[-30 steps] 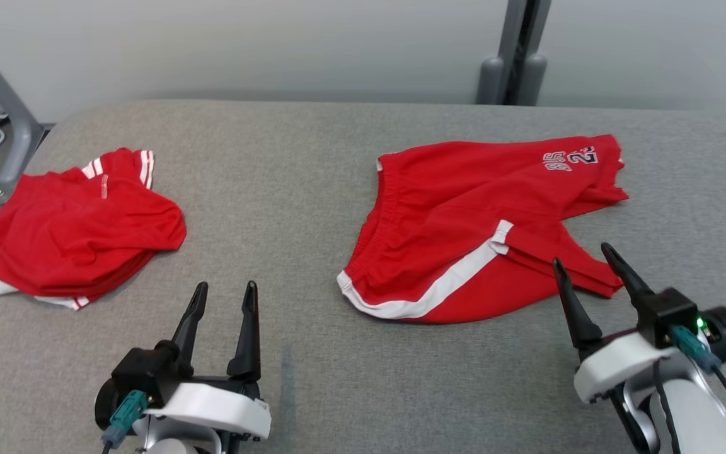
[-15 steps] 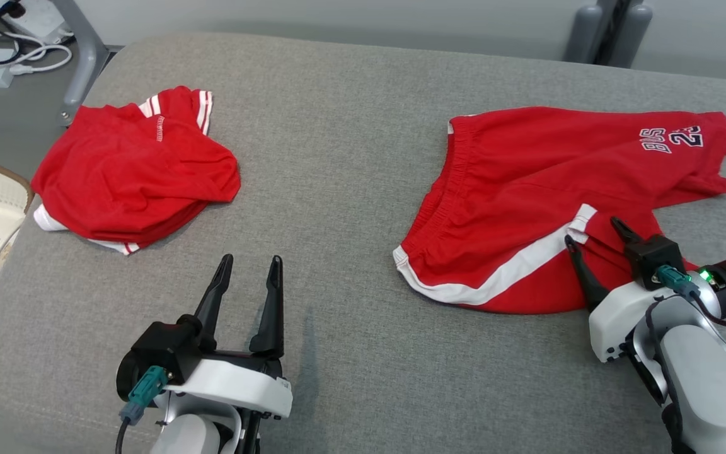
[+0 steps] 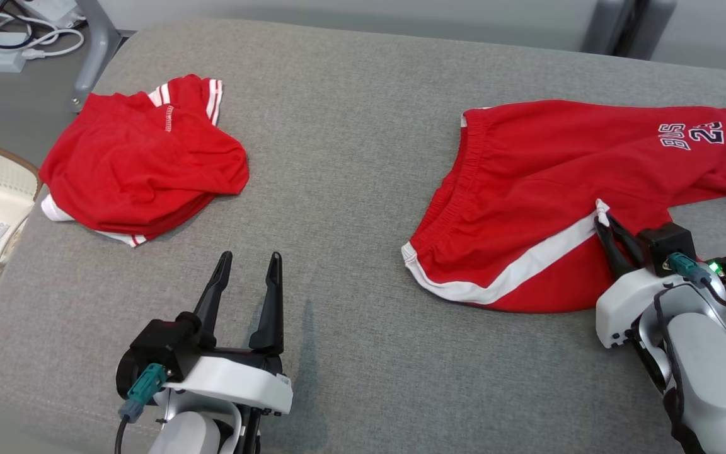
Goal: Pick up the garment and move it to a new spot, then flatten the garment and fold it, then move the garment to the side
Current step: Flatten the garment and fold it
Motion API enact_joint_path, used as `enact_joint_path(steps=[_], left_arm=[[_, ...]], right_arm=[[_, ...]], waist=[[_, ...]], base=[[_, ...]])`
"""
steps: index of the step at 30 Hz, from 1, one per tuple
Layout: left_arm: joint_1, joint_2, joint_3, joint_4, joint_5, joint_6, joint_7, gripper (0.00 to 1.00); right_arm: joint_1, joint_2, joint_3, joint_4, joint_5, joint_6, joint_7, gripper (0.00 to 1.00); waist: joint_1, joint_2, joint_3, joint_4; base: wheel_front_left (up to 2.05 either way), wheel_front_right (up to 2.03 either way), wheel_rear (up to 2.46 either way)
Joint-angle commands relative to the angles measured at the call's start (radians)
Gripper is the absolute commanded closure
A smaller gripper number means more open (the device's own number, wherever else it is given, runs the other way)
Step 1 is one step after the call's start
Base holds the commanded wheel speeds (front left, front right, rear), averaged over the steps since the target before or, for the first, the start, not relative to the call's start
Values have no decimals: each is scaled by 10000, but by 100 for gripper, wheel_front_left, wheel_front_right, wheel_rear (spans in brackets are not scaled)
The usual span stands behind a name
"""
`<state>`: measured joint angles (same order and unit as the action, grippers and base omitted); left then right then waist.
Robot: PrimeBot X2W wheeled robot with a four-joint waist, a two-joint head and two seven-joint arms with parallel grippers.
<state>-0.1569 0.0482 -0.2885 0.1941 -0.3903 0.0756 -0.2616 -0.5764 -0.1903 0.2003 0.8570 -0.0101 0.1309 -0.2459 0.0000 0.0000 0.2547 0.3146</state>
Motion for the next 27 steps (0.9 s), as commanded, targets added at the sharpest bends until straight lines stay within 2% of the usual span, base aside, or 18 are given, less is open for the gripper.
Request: enact_joint_path(steps=[1, 7, 13, 14, 18, 27], left_arm=[[-155, 40, 67, -21, -2, 61, -37, 0], [16, 44, 294, 59, 167, -14, -36, 0], [228, 40, 584, 113, 309, -68, -37, 0], [321, 40, 727, 137, 327, -84, -37, 0], [516, 42, 968, 168, 368, -110, -36, 0], [681, 42, 1141, 219, 433, -161, -36, 0]], right_arm=[[-114, 14, -79, -40, 86, -3, -103, 100], [351, 282, -180, -690, 560, -3, -214, 100], [1580, 229, 232, -2102, 1666, -3, -208, 100], [2089, 94, 639, -2671, 2097, -3, -185, 100], [2987, -587, 1716, -3803, 2983, -3, 253, 100], [4012, -2477, 3357, -5490, 3981, -3, 1138, 100]], waist=[[0, 0, -39, -85], [0, 0, -358, -705], [0, 0, -917, -1641], [0, 0, -1121, -1987], [0, 0, -1455, -2581], [0, 0, -1754, -3125]], base=[[0, 0, 0], [0, 0, 0], [0, 0, 0], [0, 0, 0], [0, 0, 0], [0, 0, 0]])
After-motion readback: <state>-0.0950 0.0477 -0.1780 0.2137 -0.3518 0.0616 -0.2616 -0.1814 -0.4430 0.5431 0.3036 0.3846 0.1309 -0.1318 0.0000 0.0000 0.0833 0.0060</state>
